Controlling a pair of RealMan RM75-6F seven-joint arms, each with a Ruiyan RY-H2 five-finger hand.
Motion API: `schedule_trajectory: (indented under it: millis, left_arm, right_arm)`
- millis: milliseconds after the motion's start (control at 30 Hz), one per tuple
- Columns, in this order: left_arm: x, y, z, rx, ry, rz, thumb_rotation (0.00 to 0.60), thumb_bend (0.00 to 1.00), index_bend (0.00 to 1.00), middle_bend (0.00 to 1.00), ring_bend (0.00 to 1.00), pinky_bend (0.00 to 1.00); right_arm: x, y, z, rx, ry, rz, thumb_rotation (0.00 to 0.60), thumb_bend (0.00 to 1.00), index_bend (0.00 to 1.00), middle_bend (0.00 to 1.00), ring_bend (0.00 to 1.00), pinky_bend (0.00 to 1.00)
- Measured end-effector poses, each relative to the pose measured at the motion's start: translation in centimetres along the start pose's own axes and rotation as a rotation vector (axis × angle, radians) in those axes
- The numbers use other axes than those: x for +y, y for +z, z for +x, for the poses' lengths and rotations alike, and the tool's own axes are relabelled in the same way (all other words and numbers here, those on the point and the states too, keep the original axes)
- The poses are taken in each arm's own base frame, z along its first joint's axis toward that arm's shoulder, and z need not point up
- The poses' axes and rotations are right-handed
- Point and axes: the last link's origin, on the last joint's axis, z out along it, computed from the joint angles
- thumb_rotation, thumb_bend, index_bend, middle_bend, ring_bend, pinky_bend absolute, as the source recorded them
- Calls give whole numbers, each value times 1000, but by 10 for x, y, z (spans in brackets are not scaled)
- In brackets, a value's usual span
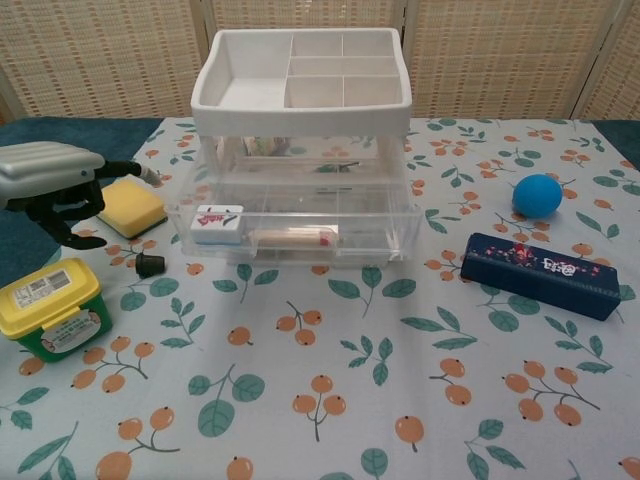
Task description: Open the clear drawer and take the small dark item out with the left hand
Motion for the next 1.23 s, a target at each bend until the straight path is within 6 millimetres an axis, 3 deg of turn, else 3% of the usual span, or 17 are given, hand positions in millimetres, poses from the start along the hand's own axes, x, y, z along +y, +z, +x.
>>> schedule_trajectory:
  millis: [200,333,567,667,833,1233]
  left_arm:
    - [-26,-29,17,90,-72,160,600,272,143,791,860,1000]
    - [-43,-54,25,159,-98,278,600,268,177,687,728,995]
    - [-60,-105,25,242,-125,473,600,258,221,587,572,788]
    - [-58,-127,17,242,-128,528,600,257,229,557,523,707]
    - [-44,-158,6,198,-100,545,600,256,236,552,520,683]
    - [-8,-188,7,256,-37,470,600,256,234,551,520,678]
  right_arm:
    - [2,2,-3,-25,5,2,600,304,0,90,0,9]
    - [2,4,-9,-71,7,10,600,309,0,90,0,11]
    - [0,6,-24,-138,32,23,600,318,0,90,0,11]
    - [-4,6,-34,-178,47,31,600,319,0,90,0,11]
    - [-10,4,-42,-200,57,39,600,319,0,90,0,11]
    - [-5,-5,-40,-172,55,-2,600,319,0,90,0,11]
